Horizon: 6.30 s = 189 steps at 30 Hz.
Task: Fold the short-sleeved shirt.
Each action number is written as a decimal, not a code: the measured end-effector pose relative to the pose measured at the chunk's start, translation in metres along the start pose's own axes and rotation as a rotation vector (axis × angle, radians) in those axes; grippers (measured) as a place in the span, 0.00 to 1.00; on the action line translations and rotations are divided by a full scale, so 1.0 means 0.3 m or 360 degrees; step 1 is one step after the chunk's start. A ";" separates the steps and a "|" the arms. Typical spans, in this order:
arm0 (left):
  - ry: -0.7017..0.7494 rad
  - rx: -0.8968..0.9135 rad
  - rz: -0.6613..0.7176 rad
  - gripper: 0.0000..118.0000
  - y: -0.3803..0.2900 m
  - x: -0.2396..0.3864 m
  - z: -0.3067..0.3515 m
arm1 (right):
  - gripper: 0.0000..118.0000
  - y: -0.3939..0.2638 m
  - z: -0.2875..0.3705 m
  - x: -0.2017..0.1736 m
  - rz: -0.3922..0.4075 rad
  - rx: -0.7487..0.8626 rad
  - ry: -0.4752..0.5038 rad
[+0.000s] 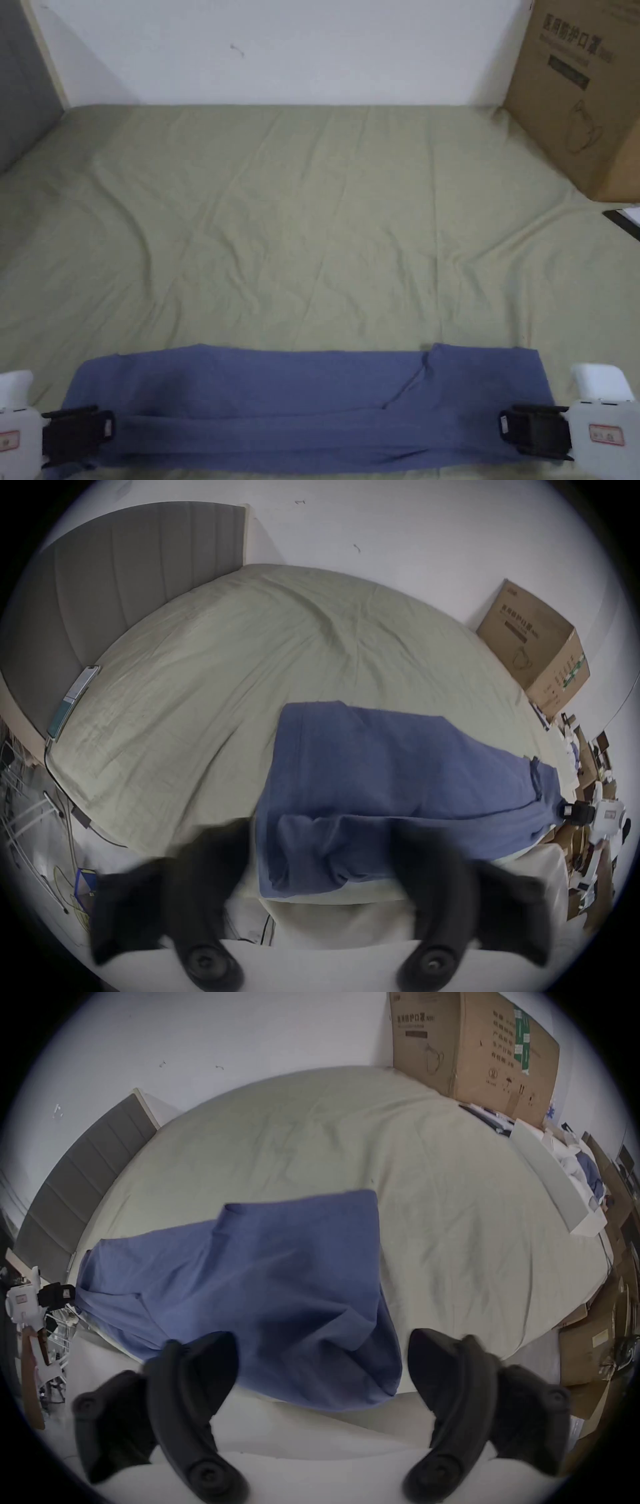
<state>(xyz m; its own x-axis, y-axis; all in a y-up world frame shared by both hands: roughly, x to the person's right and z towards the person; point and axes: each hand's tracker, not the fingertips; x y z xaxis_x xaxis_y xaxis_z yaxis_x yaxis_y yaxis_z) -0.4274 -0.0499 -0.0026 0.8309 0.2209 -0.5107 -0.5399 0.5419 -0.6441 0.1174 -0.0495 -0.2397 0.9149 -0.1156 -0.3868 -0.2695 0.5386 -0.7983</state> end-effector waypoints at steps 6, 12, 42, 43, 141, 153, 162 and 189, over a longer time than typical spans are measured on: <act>-0.0073 0.0127 0.0063 0.99 0.042 0.035 0.137 | 0.69 0.048 0.149 -0.132 0.0043 0.0459 0.0038; -0.0224 0.0240 0.0139 0.01 -0.003 -0.017 0.147 | 0.00 0.041 0.167 -0.372 0.0110 0.0654 0.0098; -0.0905 -0.0255 0.0971 0.03 -0.029 -0.417 -0.324 | 0.00 0.000 0.025 -0.720 0.0080 0.0304 0.0402; -0.1135 -0.0162 0.1024 0.03 -0.039 -0.425 -0.313 | 0.00 -0.001 0.026 -0.720 0.0077 0.0306 0.0403; -0.1503 -0.0637 0.0468 1.00 0.075 0.317 -0.470 | 0.00 -0.019 0.093 -0.292 -0.0264 0.0349 0.0379; -0.1464 -0.0829 0.0557 0.06 0.073 0.318 -0.541 | 0.00 0.009 0.113 -0.285 -0.0246 0.0399 0.0344; -0.1226 -0.0746 0.0493 0.06 0.154 0.103 -0.369 | 0.00 0.014 0.191 -0.282 -0.0180 0.0650 0.0250; -0.0912 -0.0778 -0.0019 0.06 0.296 0.836 -0.229 | 0.00 -0.039 0.223 -0.183 -0.0204 0.0764 0.0218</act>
<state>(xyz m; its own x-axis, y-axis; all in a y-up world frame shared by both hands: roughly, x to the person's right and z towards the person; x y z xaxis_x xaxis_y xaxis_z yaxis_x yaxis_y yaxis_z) -0.2761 -0.0021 -0.2270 0.7048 0.6770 -0.2119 -0.4176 0.1544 -0.8954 0.0906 0.0065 -0.1783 0.8753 -0.2967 -0.3820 0.0402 0.8316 -0.5539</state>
